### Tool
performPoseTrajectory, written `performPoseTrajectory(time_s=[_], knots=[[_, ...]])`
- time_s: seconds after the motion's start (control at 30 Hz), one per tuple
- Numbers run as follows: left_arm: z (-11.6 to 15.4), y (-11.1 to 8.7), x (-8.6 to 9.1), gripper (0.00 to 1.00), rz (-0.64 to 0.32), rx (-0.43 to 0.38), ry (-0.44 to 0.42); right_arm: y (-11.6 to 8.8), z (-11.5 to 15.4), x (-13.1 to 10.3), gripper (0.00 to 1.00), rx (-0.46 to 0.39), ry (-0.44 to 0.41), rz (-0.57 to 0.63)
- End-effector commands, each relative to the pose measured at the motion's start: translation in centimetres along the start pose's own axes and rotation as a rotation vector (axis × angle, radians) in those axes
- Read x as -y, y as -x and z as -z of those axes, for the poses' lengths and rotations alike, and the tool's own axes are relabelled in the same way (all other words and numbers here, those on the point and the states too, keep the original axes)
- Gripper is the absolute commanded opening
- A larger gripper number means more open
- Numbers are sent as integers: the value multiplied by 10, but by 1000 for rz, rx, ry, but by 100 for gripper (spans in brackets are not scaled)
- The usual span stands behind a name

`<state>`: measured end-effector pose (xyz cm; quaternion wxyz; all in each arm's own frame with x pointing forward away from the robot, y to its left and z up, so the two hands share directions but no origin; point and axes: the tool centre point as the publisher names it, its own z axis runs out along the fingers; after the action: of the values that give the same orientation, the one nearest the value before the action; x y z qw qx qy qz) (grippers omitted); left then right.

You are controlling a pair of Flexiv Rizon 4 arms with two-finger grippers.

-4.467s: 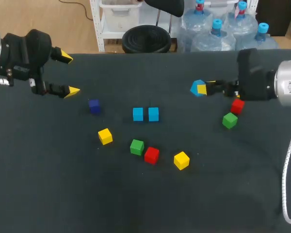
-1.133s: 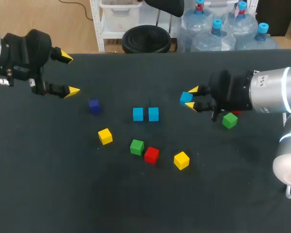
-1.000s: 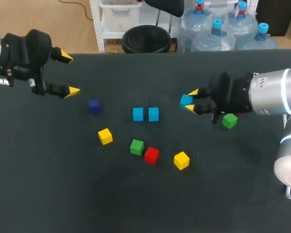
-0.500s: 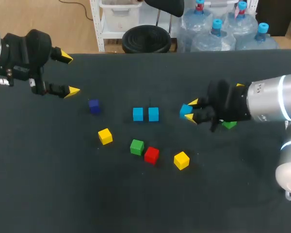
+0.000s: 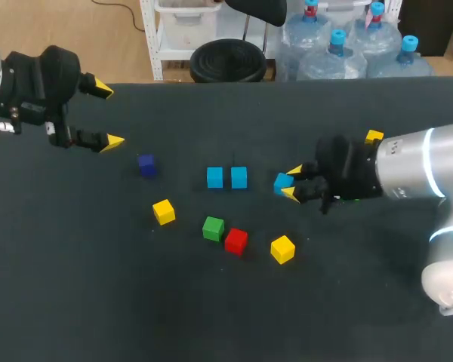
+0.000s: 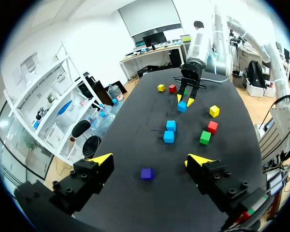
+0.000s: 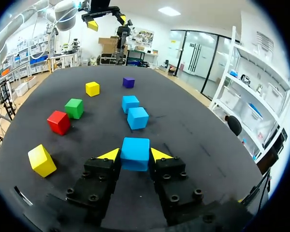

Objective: Place the blue cubes, place green cubes on the blue cubes, place the yellow cubes on the green cubes, then place the red cubes on the yellow cubes, and place purple cube on the red cubes.

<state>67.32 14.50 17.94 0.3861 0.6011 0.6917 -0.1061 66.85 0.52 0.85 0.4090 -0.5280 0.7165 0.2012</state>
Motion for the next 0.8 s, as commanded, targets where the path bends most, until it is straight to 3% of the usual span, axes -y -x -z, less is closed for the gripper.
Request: performPoseTrajectory(time_s=[0.03, 0.13, 0.17, 0.2, 0.23, 0.27, 0.53, 0.8], knots=[[1, -2, 1, 100, -3, 10, 2, 0, -8, 5, 0, 9, 1071, -2], [1, -2, 1, 100, -3, 10, 2, 0, -10, 5, 0, 8, 1075, -2], [1, -2, 1, 100, -3, 10, 2, 0, -10, 5, 7, 6, 1078, -1], [1, -2, 1, 100, -3, 10, 2, 0, -10, 5, 32, 2, 1079, 1], [1, -2, 1, 100, -3, 10, 2, 1, -10, 5, 48, 0, 1079, 1], [1, -2, 1, 100, -3, 10, 2, 2, -9, 5, 100, -2, 1080, 4], [1, -2, 1, 100, -3, 10, 2, 6, -4, 7, 100, -23, 1057, 17], [1, -2, 1, 100, -3, 10, 2, 19, 19, 15, 100, -33, 993, 83]])
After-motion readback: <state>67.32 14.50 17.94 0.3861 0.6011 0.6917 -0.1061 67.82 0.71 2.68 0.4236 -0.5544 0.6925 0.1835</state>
